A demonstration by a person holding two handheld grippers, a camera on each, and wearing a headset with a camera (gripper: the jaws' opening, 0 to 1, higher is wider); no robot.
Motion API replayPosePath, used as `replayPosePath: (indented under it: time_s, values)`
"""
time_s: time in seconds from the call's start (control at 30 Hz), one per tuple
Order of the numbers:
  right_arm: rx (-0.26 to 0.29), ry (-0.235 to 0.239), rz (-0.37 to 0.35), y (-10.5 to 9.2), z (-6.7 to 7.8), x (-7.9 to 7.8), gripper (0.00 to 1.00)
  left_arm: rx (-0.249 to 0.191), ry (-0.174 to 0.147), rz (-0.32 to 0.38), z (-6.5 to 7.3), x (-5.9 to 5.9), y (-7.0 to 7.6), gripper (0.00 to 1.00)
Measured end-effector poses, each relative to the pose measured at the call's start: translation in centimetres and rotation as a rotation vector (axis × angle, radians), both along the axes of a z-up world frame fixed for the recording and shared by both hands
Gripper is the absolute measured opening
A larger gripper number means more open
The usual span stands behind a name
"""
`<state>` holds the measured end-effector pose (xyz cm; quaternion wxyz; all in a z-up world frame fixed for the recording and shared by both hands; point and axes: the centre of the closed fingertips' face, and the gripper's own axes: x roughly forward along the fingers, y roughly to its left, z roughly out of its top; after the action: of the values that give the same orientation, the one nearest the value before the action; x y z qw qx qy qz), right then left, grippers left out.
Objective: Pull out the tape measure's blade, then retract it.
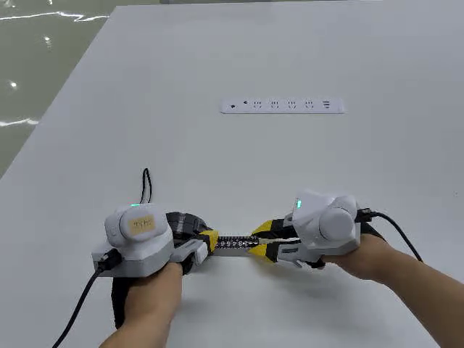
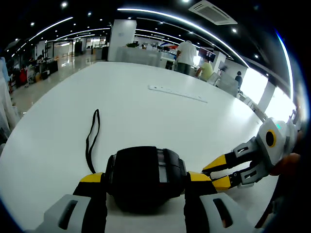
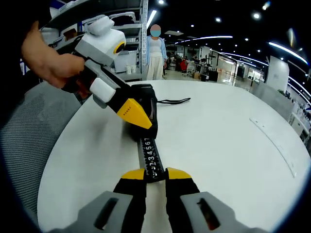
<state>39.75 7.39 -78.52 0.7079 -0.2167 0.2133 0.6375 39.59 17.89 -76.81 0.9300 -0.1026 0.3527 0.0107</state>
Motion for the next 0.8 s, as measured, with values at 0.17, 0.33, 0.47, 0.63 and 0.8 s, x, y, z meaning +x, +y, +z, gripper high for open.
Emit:
replayPosePath:
  time_s: [0.17,0.33,0.47,0.63,0.8]
  values:
    - [0.007,0.001,0.009,1.4,-0.1,-0.2,0.13,-0.006,0.000,0.001,0.0,0.0,0.0,0.61]
    - [0.018,0.009,0.017,2.7,-0.1,-0.4,0.13,-0.007,0.001,0.000,0.0,0.1,0.0,0.61]
    - [0.022,0.010,0.022,4.0,-0.2,-0.5,0.13,-0.011,0.001,-0.001,0.0,0.1,0.0,0.61]
    - [0.024,0.007,0.031,5.6,-0.2,-0.7,0.13,-0.014,0.001,-0.003,0.0,0.1,-0.1,0.61]
    - [0.015,0.007,0.040,5.2,-0.4,-0.7,0.13,-0.006,0.002,-0.009,0.0,0.1,-0.1,0.61]
